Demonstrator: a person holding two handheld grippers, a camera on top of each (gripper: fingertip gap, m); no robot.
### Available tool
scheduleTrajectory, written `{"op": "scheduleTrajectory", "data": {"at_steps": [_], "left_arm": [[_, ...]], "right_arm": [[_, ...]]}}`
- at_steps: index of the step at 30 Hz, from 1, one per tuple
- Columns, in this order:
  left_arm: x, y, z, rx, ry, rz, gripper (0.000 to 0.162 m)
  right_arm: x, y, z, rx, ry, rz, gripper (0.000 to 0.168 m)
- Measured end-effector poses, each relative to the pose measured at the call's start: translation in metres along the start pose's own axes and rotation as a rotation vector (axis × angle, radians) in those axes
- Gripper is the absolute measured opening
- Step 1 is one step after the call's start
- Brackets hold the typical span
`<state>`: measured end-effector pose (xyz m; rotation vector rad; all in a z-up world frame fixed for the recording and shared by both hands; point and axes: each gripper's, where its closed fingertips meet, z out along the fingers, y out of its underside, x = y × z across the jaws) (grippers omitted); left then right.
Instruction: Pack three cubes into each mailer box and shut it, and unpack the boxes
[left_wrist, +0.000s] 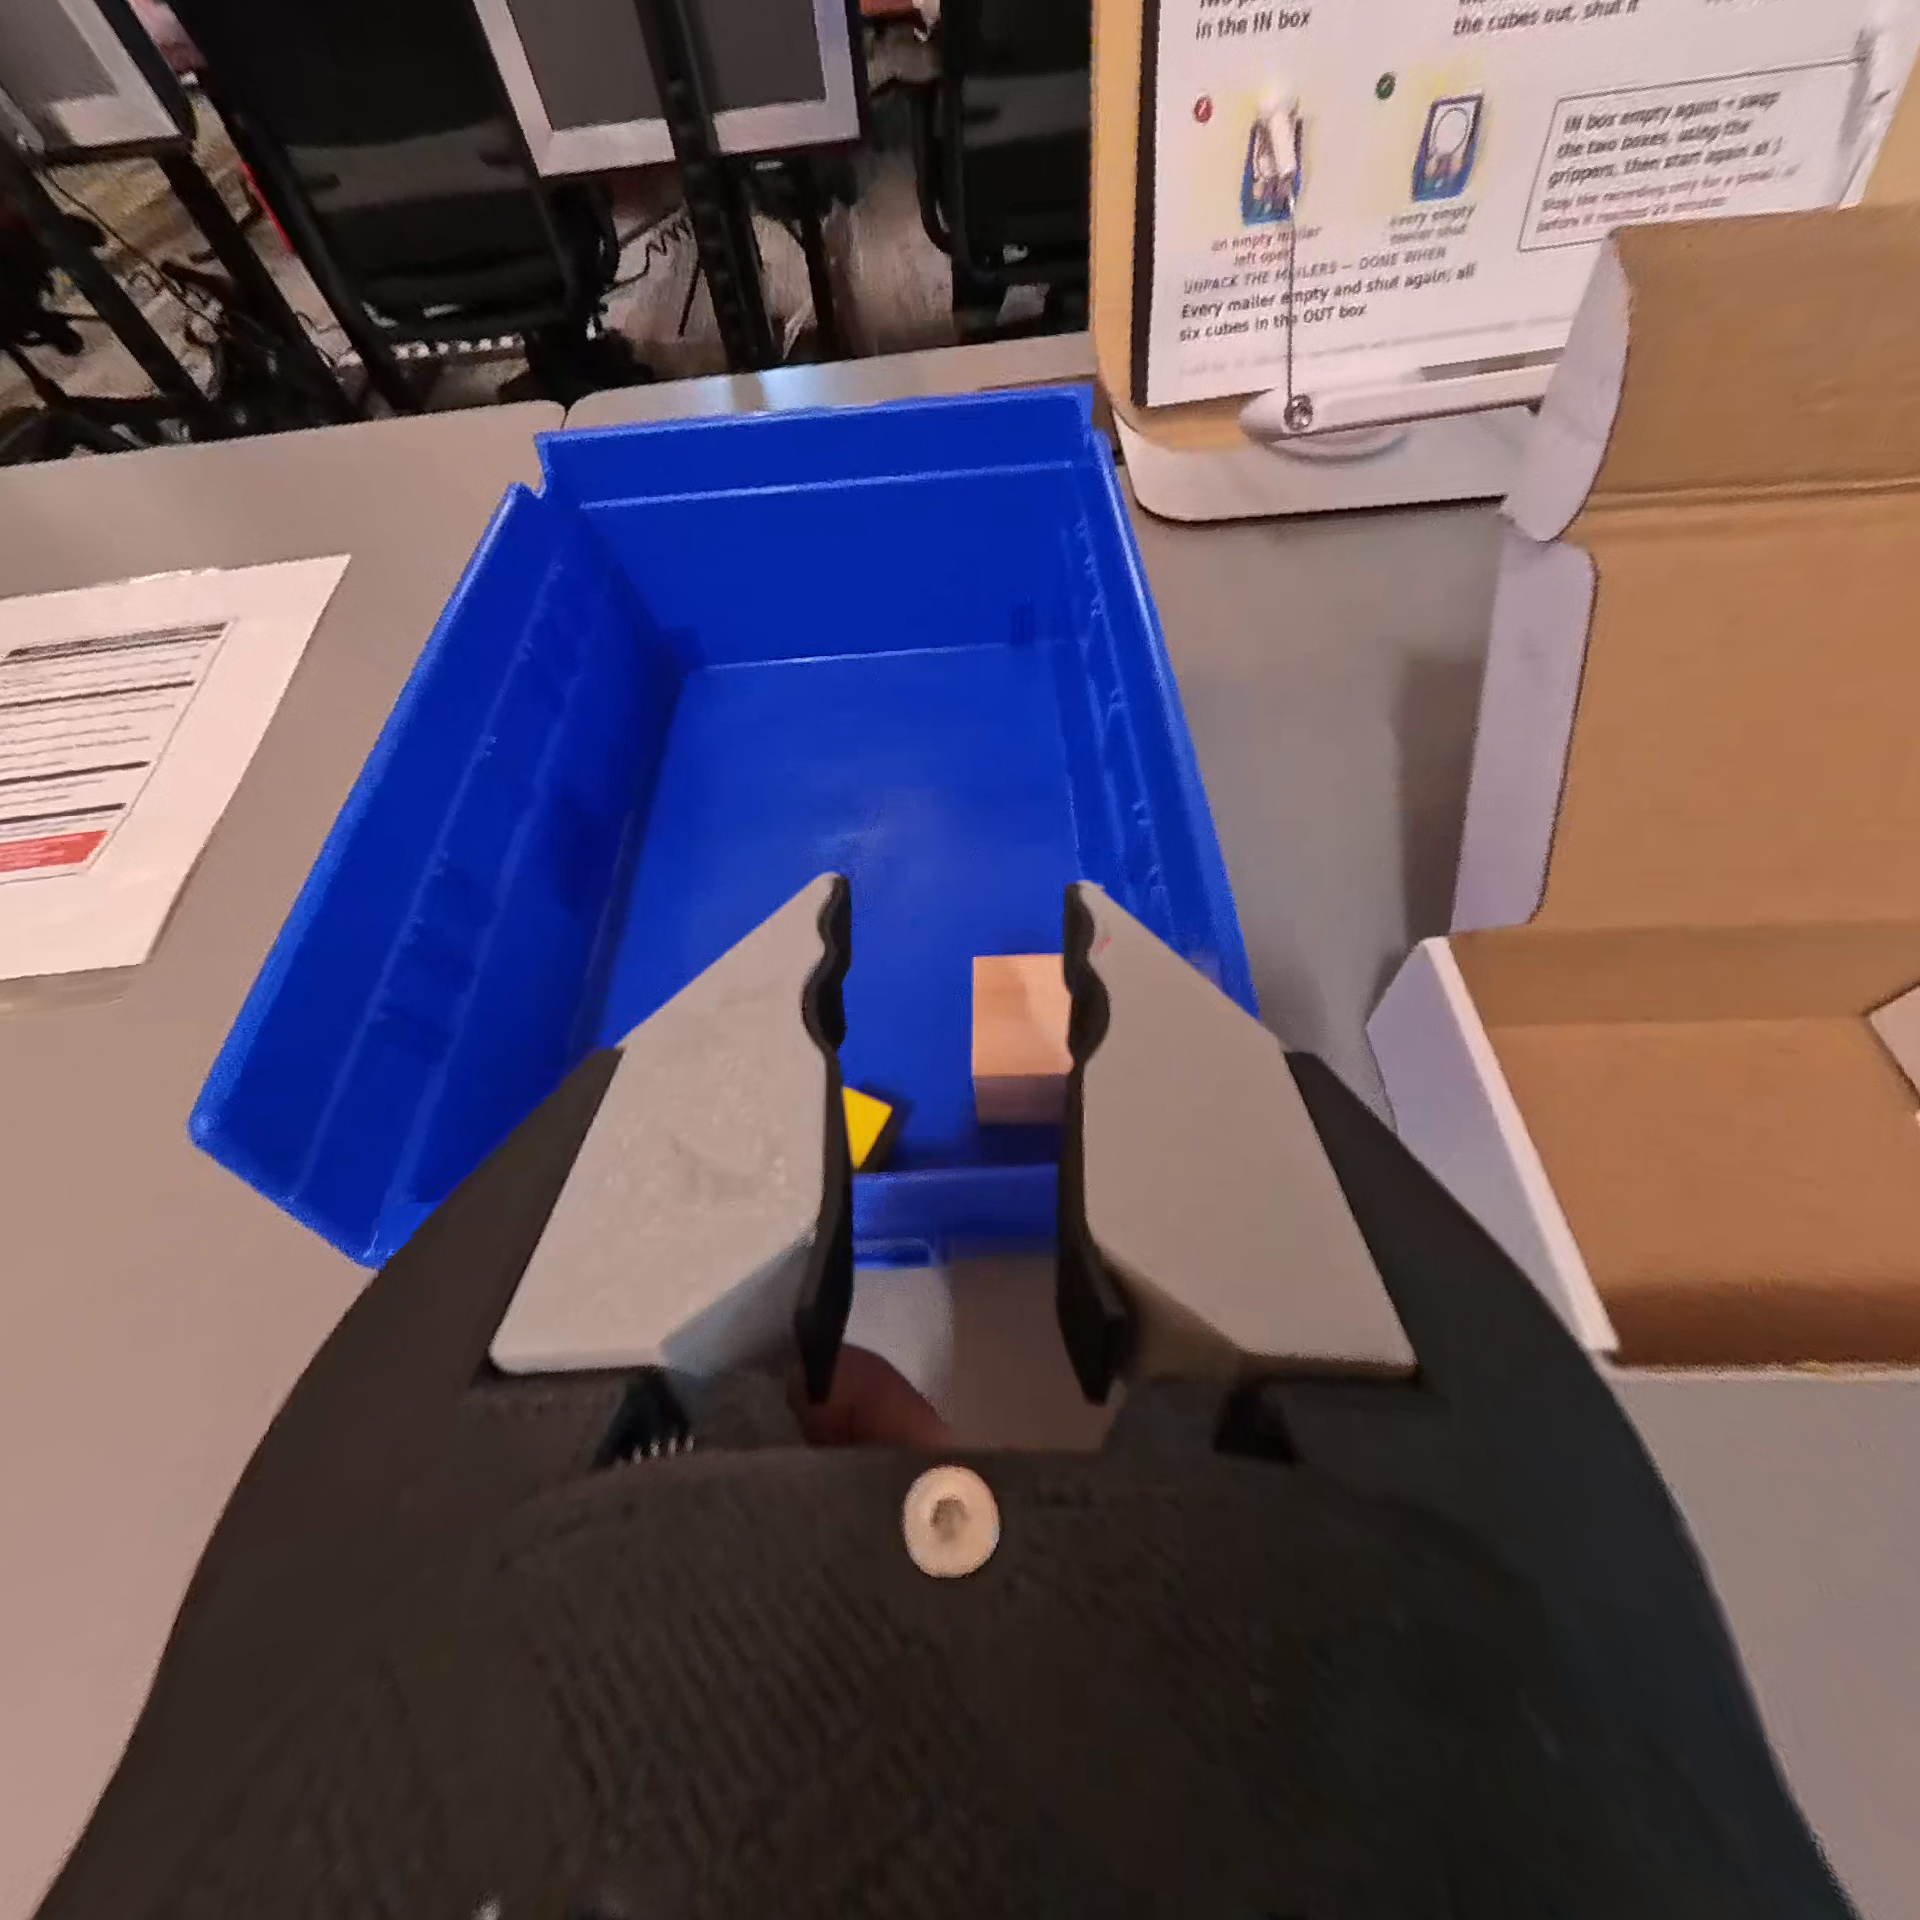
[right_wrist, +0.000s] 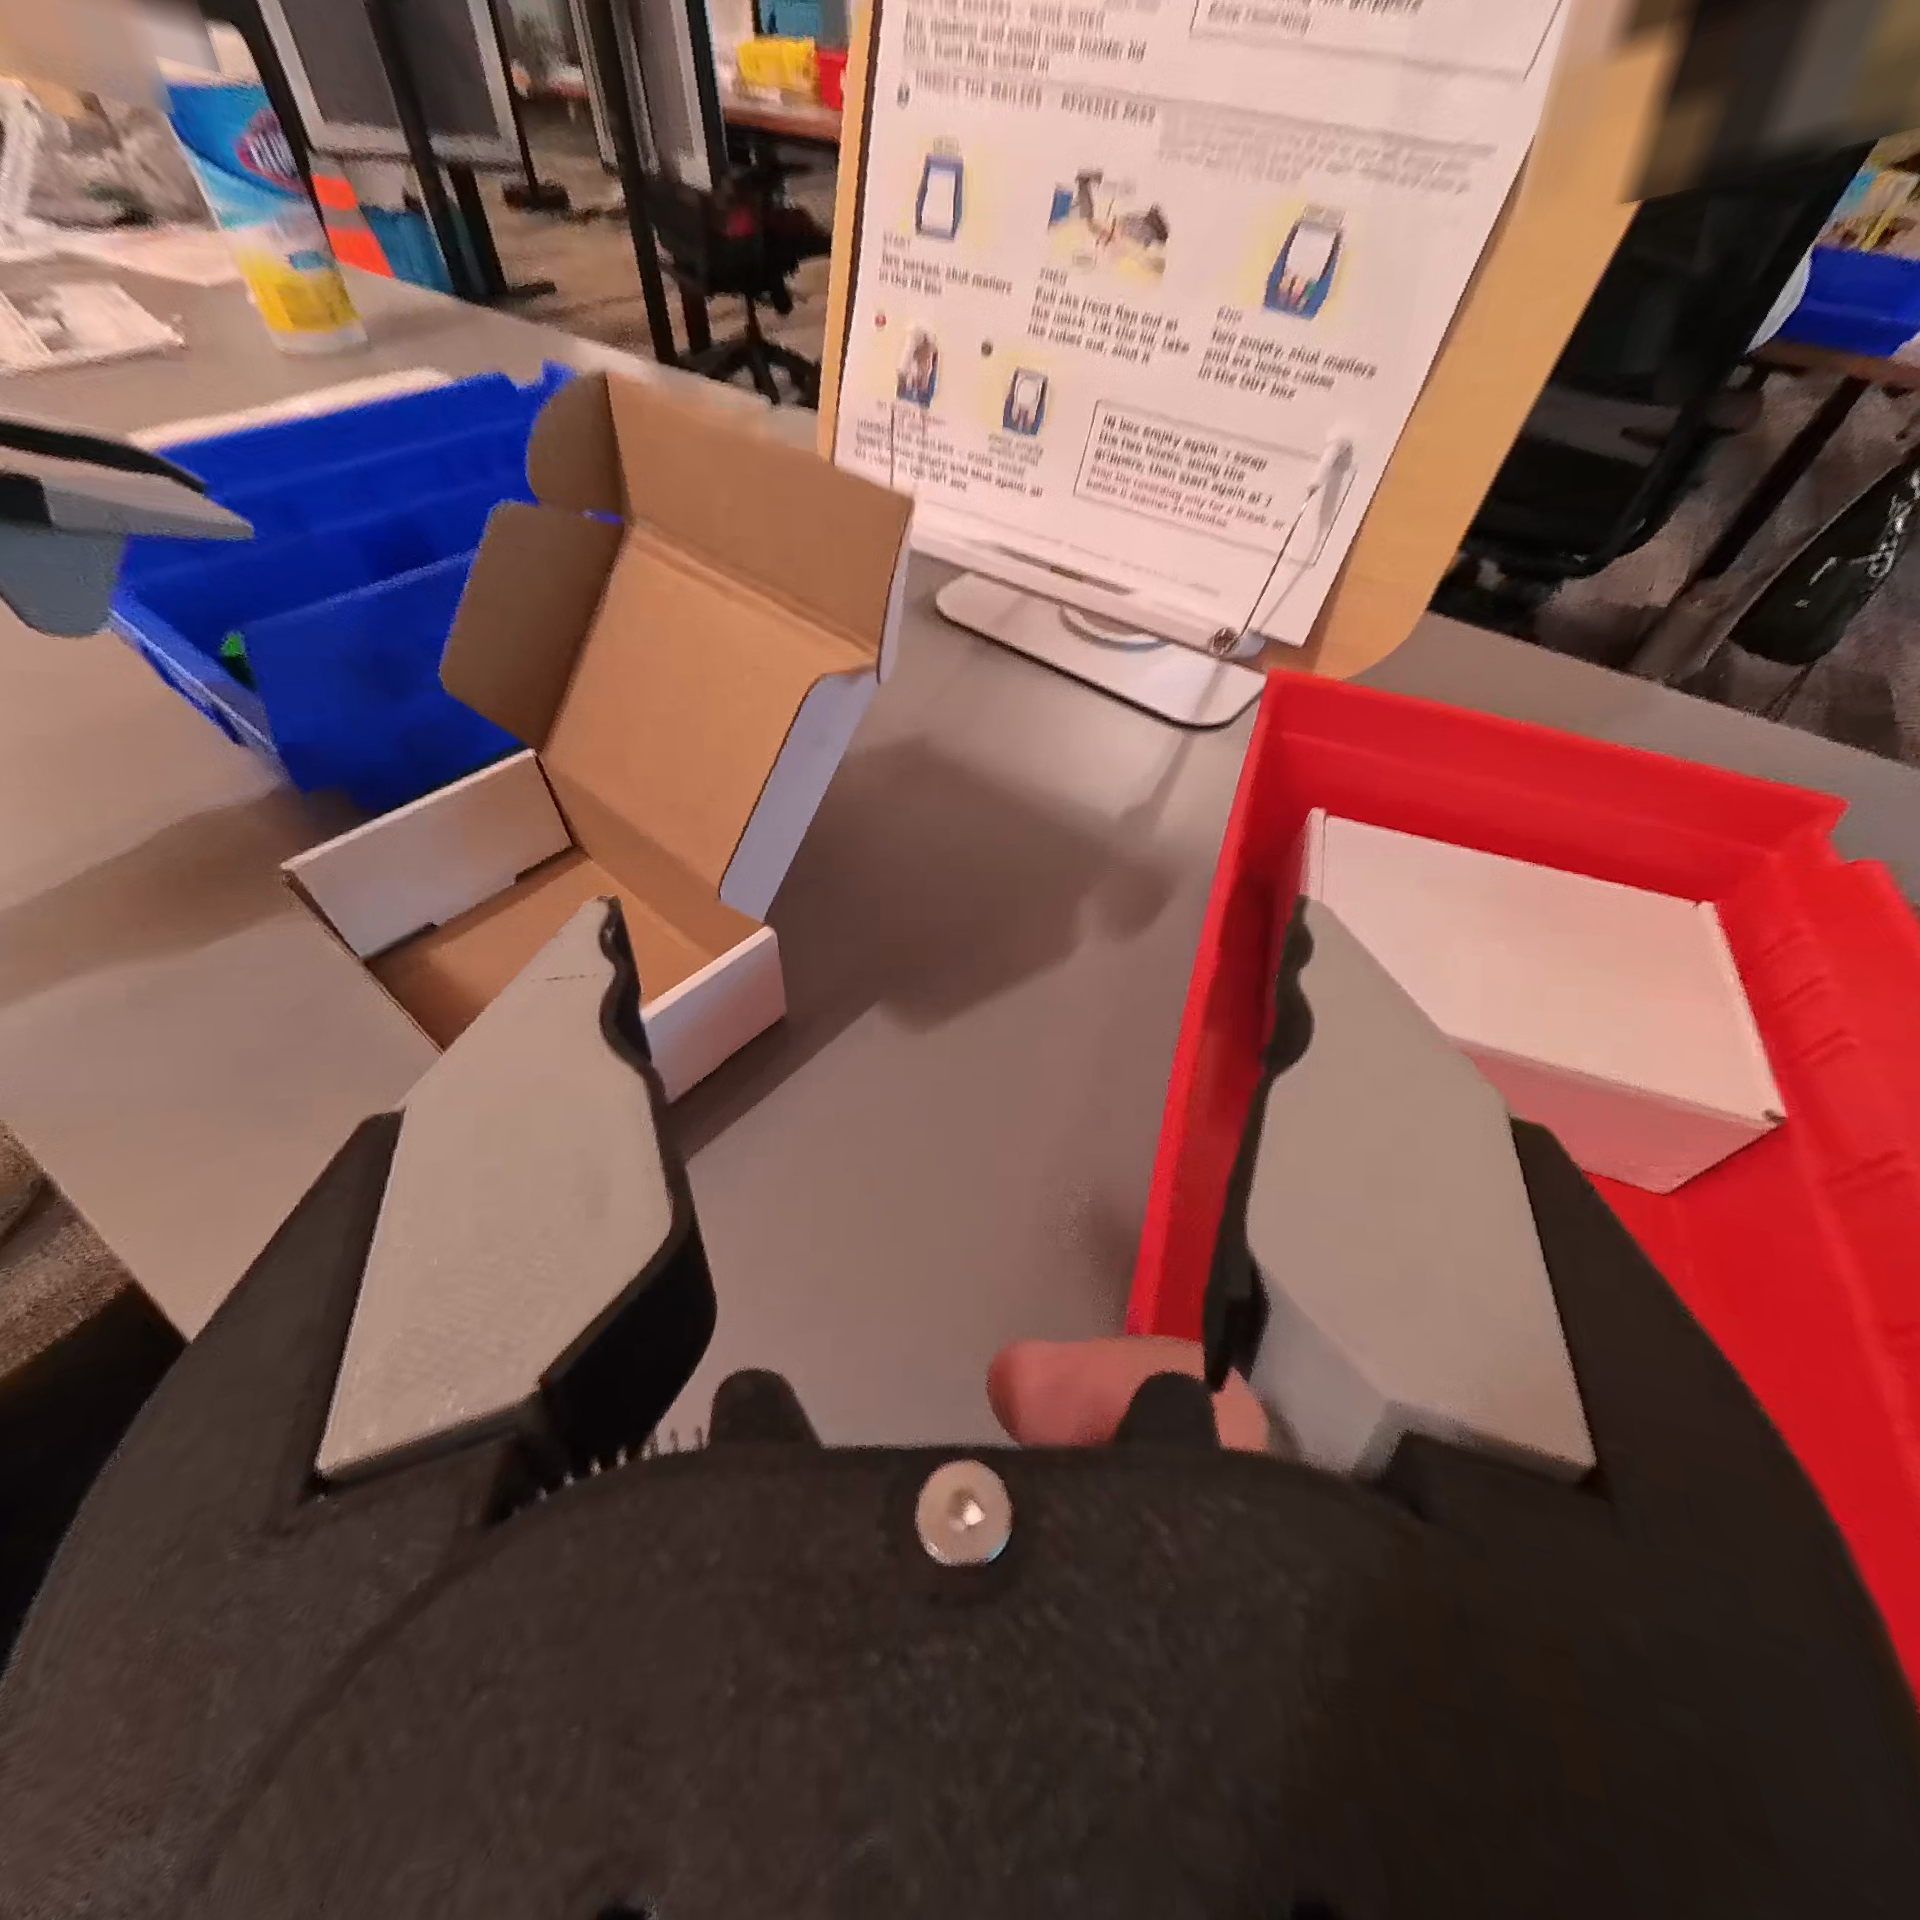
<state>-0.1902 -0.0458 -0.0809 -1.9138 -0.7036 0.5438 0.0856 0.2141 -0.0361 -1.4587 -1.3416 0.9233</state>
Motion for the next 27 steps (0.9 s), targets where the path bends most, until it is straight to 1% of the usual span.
{"op": "scheduleTrajectory", "data": {"at_steps": [2, 4, 5, 8, 9, 11, 15, 16, 18, 19, 20, 23, 24, 26, 27], "left_arm": [[0.000, -0.002, -0.005, -0.009, 0.033, -0.031, 0.038], [0.002, -0.008, -0.007, -0.029, 0.072, -0.041, 0.038], [0.002, -0.011, -0.006, -0.050, 0.071, -0.036, 0.039], [-0.004, -0.017, 0.003, -0.138, -0.007, 0.081, 0.039], [-0.006, -0.014, 0.008, -0.183, -0.030, 0.123, 0.036], [-0.002, -0.002, 0.018, -0.293, -0.018, 0.178, 0.036], [0.000, 0.028, 0.038, -0.464, 0.000, 0.199, 0.040], [0.003, 0.036, 0.042, -0.505, 0.019, 0.192, 0.042], [0.008, 0.055, 0.049, -0.597, 0.046, 0.183, 0.054], [0.008, 0.063, 0.051, -0.633, 0.042, 0.185, 0.054], [0.011, 0.060, 0.055, -0.604, 0.058, 0.163, 0.043], [0.010, 0.060, 0.058, -0.627, 0.037, 0.176, 0.041], [0.009, 0.059, 0.059, -0.635, 0.028, 0.191, 0.043], [0.011, 0.060, 0.058, -0.671, 0.044, 0.174, 0.040], [0.012, 0.060, 0.057, -0.684, 0.066, 0.152, 0.041]], "right_arm": [[0.005, -0.011, -0.012, 0.049, -0.013, 0.021, 0.117], [0.012, -0.017, -0.025, 0.082, -0.011, 0.028, 0.107], [0.020, -0.019, -0.030, 0.094, 0.011, 0.033, 0.106], [0.040, -0.025, -0.048, 0.127, 0.053, 0.082, 0.105], [0.043, -0.028, -0.055, 0.145, 0.046, 0.101, 0.105], [0.047, -0.034, -0.066, 0.187, 0.028, 0.128, 0.104], [0.052, -0.039, -0.082, 0.219, 0.031, 0.121, 0.103], [0.053, -0.040, -0.084, 0.223, 0.035, 0.120, 0.103], [0.054, -0.041, -0.088, 0.231, 0.029, 0.124, 0.102], [0.054, -0.041, -0.089, 0.234, 0.024, 0.124, 0.102], [0.054, -0.041, -0.091, 0.236, 0.023, 0.121, 0.102], [0.056, -0.044, -0.097, 0.253, 0.030, 0.096, 0.102], [0.057, -0.044, -0.099, 0.258, 0.029, 0.093, 0.102], [0.059, -0.046, -0.103, 0.270, 0.030, 0.101, 0.102], [0.060, -0.047, -0.105, 0.275, 0.030, 0.107, 0.102]]}}
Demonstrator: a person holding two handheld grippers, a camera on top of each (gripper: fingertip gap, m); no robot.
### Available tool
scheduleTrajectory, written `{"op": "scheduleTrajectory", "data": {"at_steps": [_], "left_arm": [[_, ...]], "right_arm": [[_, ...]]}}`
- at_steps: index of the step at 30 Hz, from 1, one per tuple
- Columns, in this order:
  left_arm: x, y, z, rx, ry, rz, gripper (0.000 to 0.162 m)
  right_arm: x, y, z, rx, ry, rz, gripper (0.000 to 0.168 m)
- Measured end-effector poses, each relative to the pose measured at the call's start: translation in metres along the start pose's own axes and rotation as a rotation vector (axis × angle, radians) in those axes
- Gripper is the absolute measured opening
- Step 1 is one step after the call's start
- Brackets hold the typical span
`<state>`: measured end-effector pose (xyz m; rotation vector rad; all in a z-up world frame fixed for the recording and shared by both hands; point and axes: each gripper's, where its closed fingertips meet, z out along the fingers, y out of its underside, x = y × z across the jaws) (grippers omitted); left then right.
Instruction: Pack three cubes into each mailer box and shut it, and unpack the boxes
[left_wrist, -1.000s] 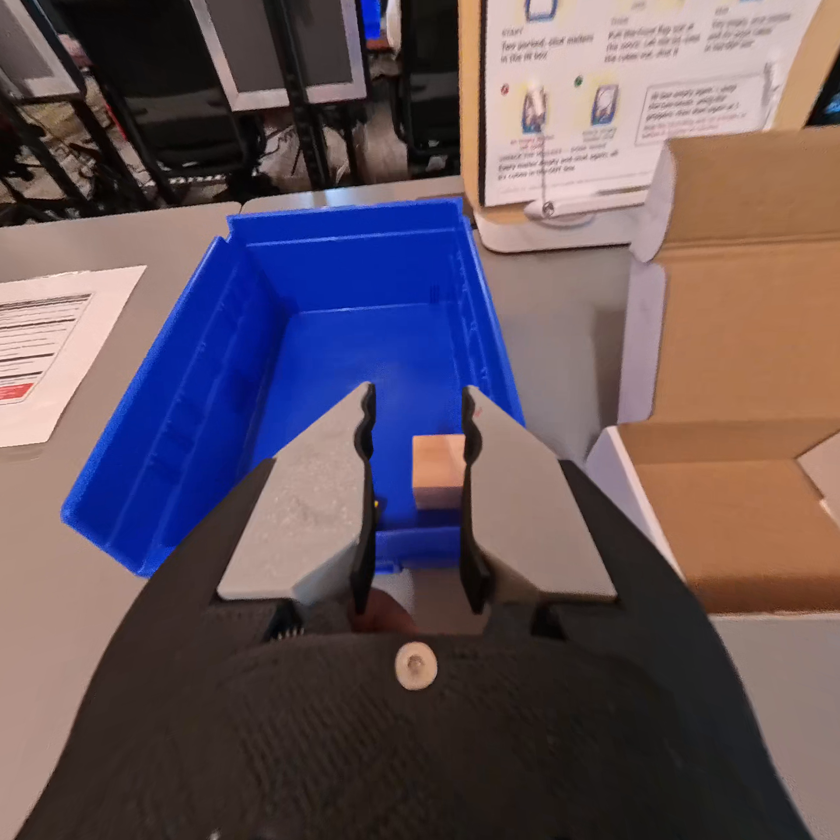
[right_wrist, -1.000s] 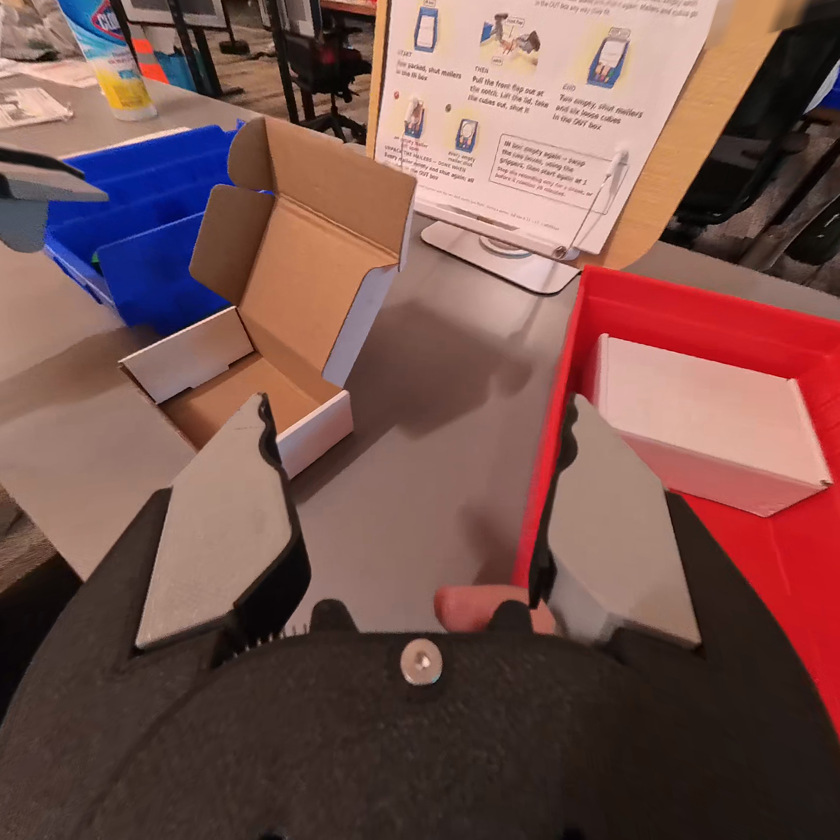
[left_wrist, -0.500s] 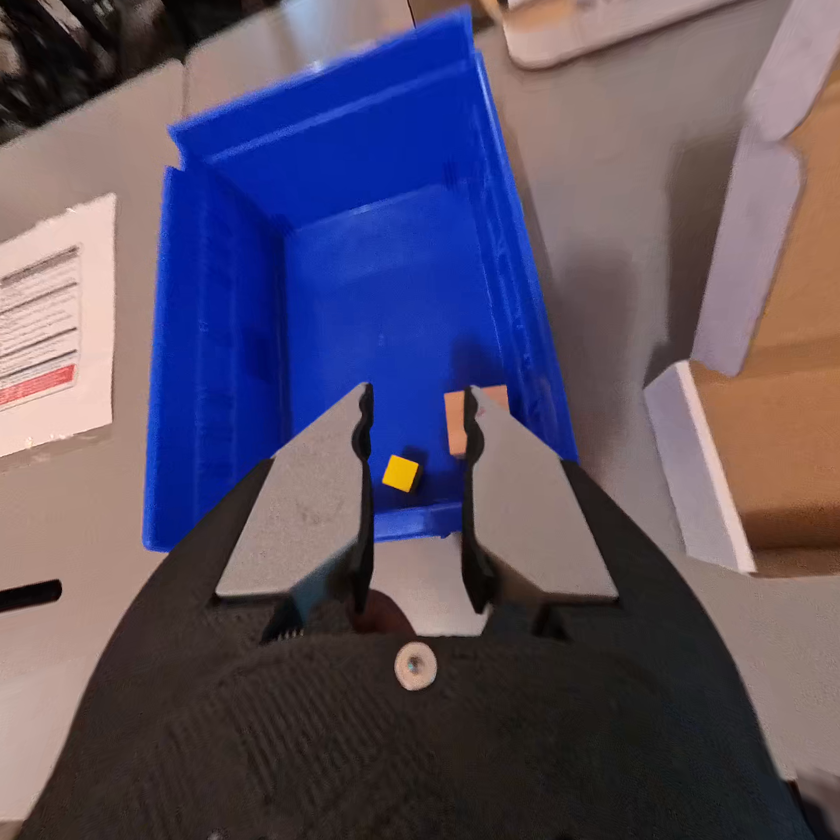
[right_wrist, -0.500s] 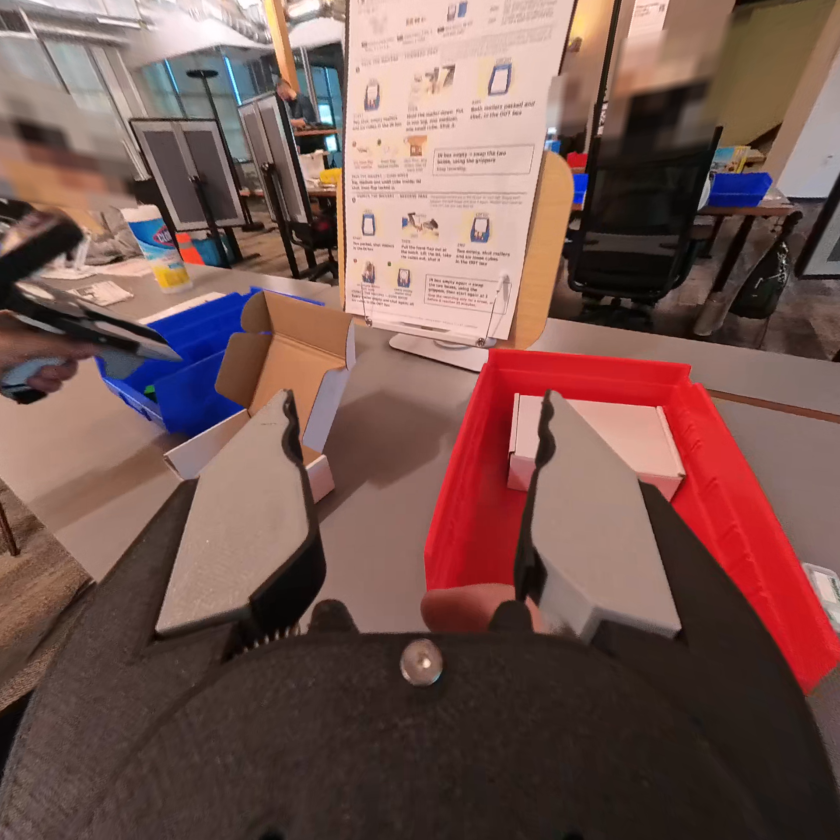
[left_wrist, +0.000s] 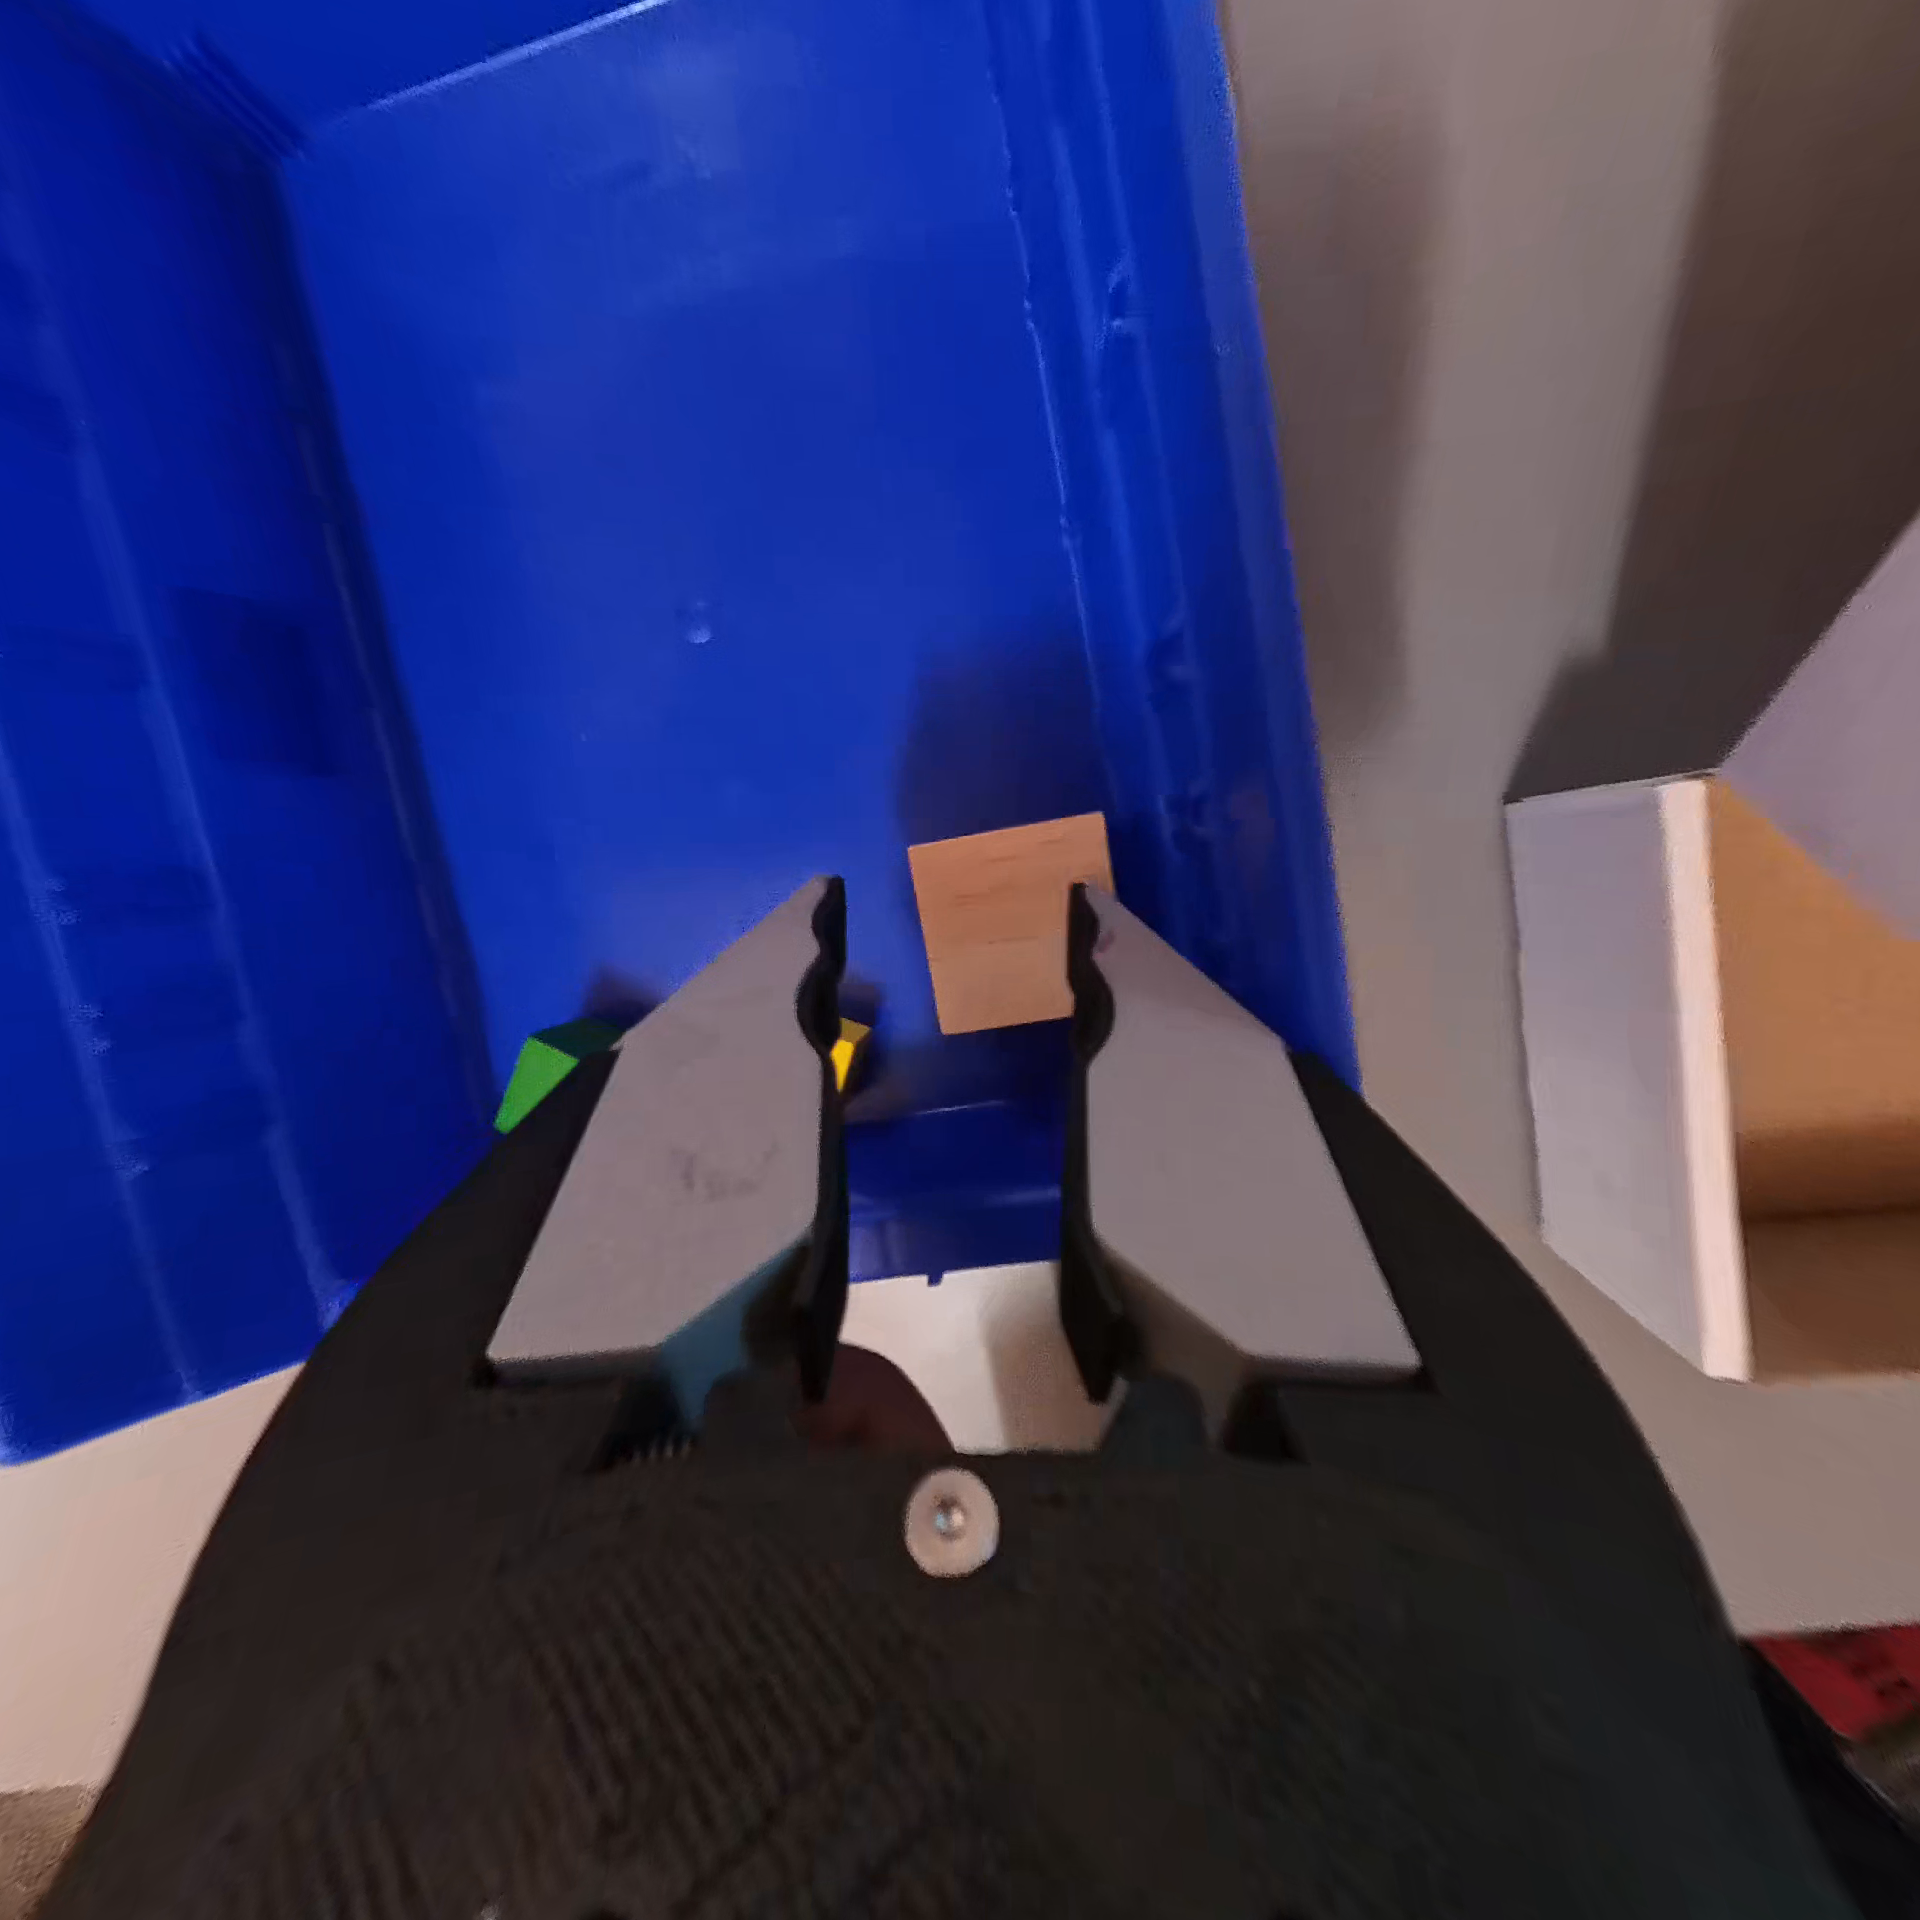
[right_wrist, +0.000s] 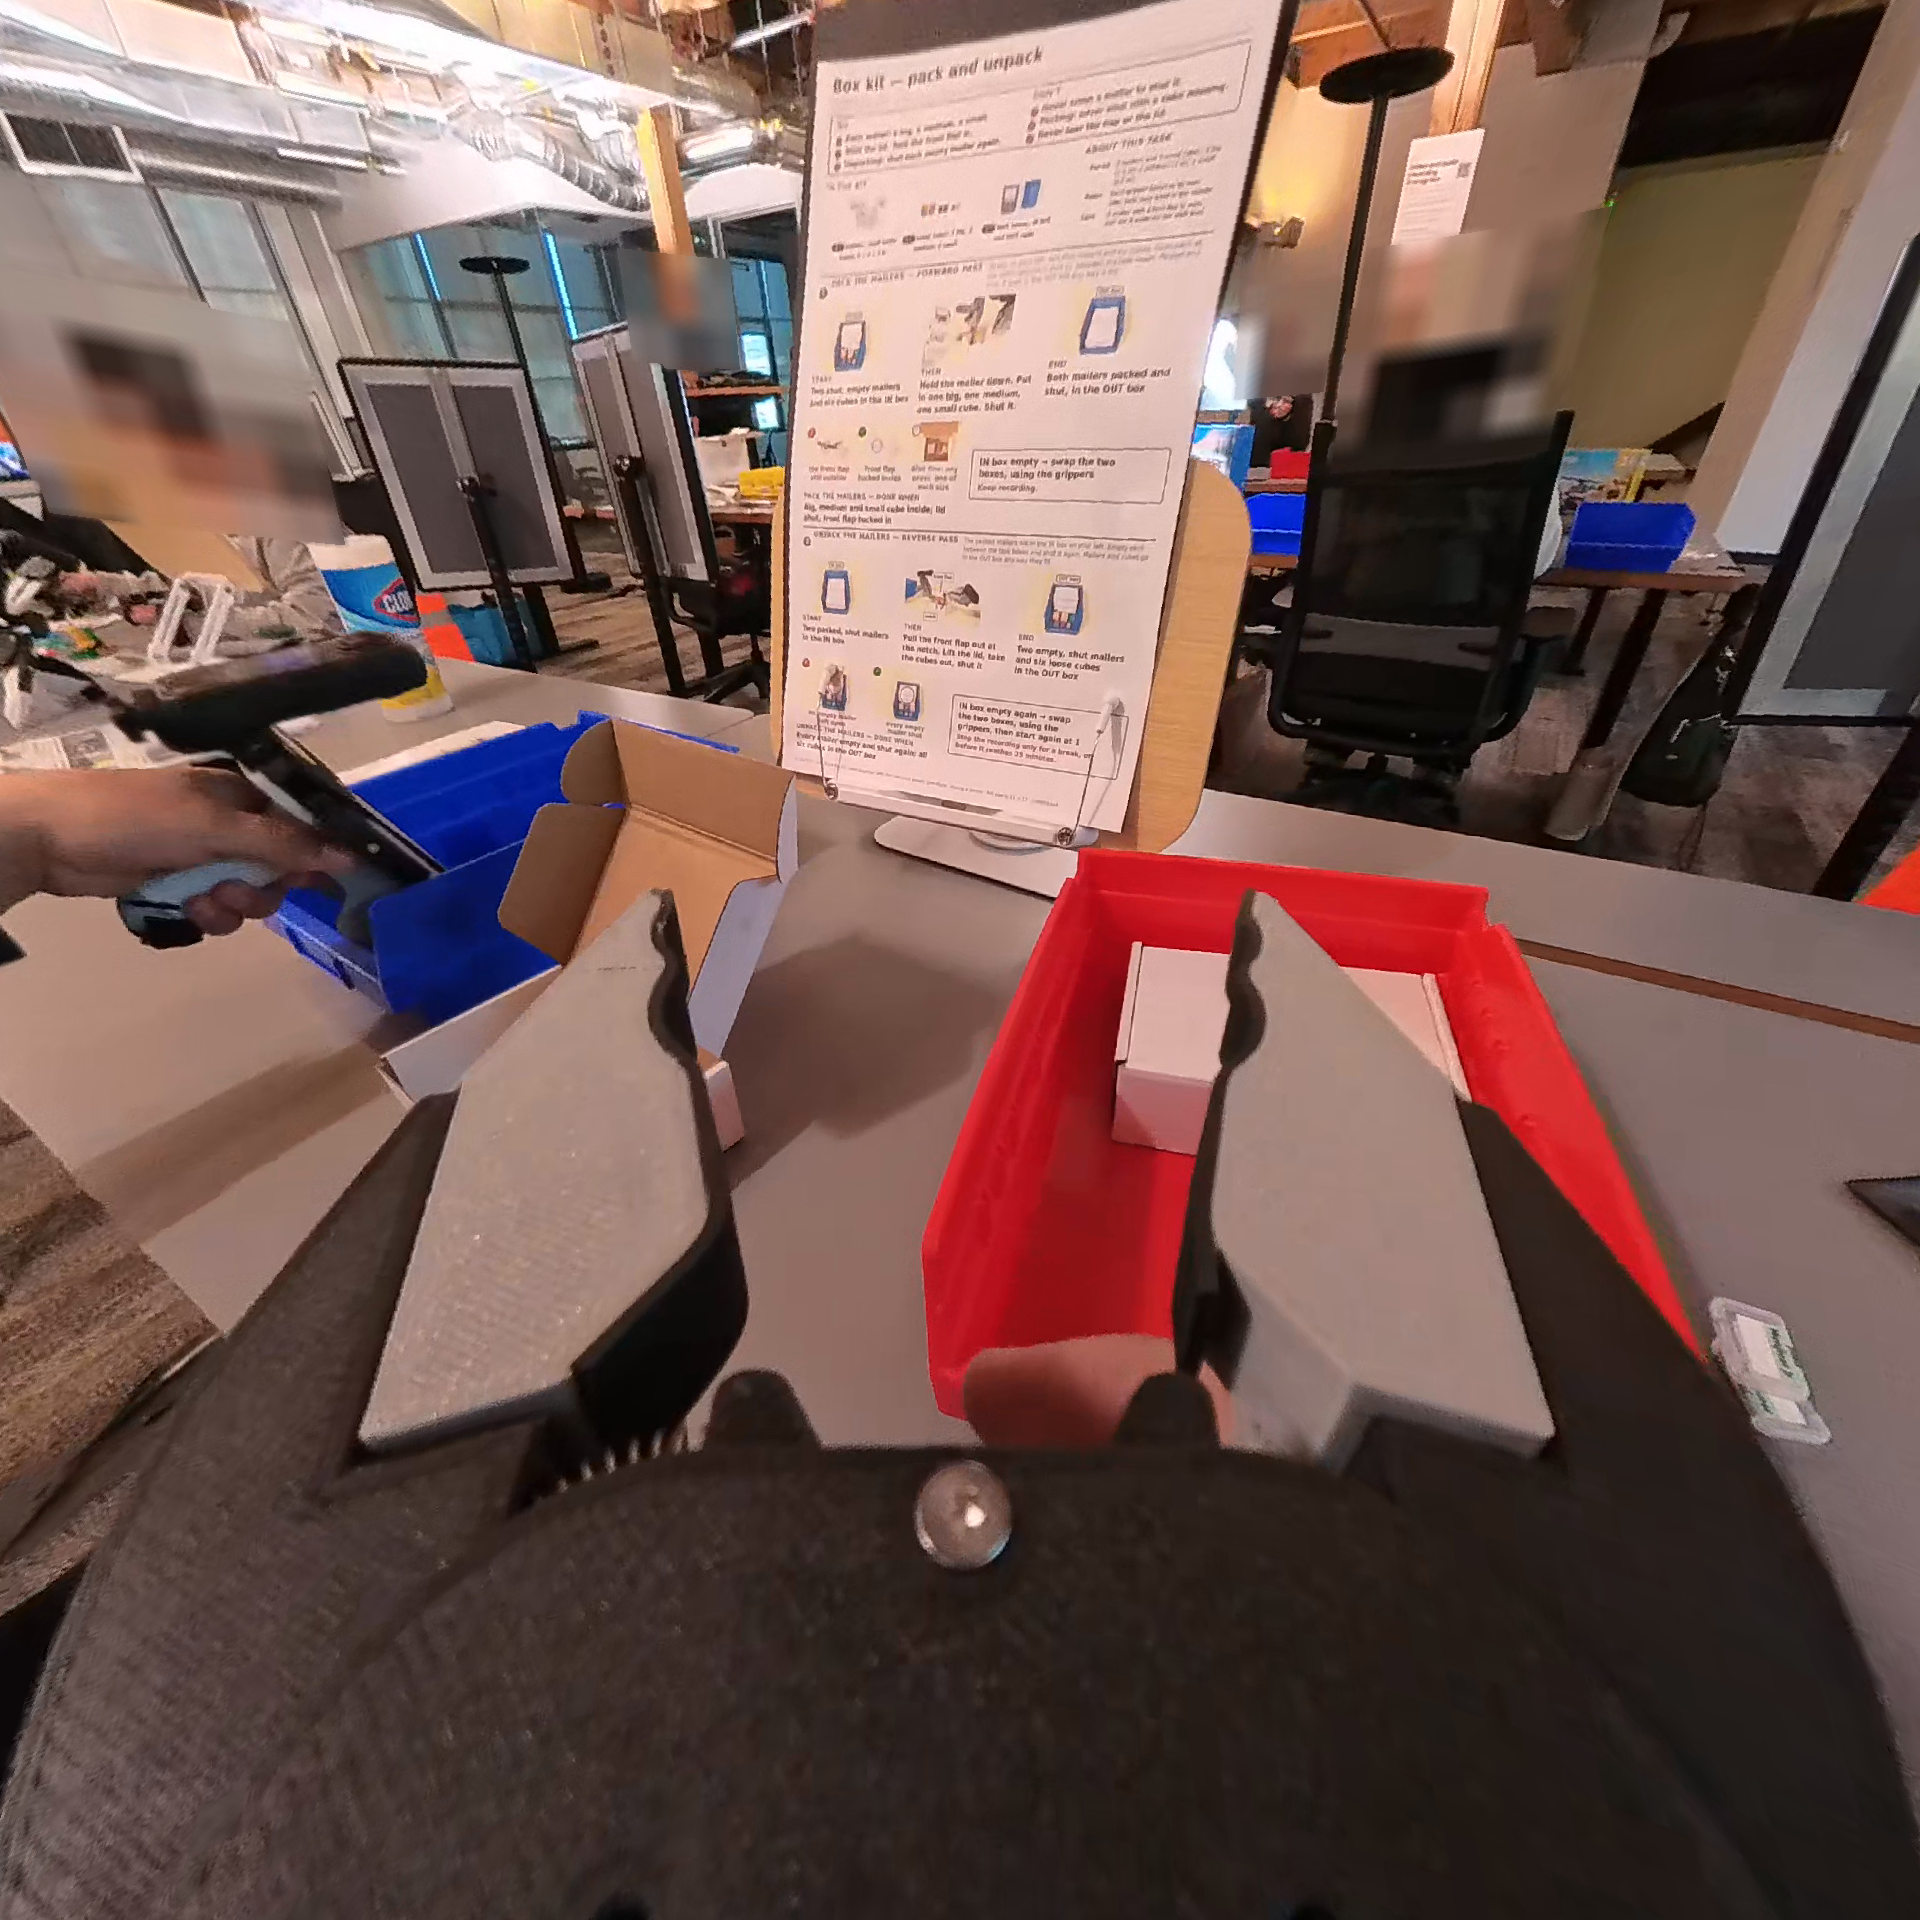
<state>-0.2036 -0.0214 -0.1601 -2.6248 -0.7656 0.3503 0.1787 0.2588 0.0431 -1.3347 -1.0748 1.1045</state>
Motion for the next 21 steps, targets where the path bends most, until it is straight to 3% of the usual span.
{"op": "scheduleTrajectory", "data": {"at_steps": [5, 8, 12, 14, 17, 18, 21], "left_arm": [[0.010, 0.002, 0.004, -0.016, 0.137, -0.046, 0.039], [0.007, 0.006, 0.003, -0.051, 0.146, -0.026, 0.051], [-0.013, 0.006, 0.006, -0.074, 0.088, -0.009, 0.086], [-0.026, 0.008, 0.008, -0.093, 0.055, -0.033, 0.095], [-0.050, 0.007, 0.004, -0.085, -0.056, -0.020, 0.084], [-0.056, 0.007, 0.003, -0.076, -0.083, -0.011, 0.087], [-0.056, 0.006, -0.003, -0.056, -0.051, -0.034, 0.079]], "right_arm": [[-0.012, -0.011, -0.009, 0.045, -0.078, 0.018, 0.100], [-0.023, -0.019, -0.014, 0.078, -0.138, 0.041, 0.100], [-0.026, -0.016, -0.011, 0.065, -0.128, 0.006, 0.100], [-0.029, -0.015, -0.009, 0.066, -0.137, -0.015, 0.100], [-0.032, -0.014, -0.007, 0.063, -0.150, -0.023, 0.101], [-0.032, -0.014, -0.007, 0.063, -0.148, -0.024, 0.100], [-0.030, -0.014, -0.007, 0.063, -0.140, -0.023, 0.100]]}}
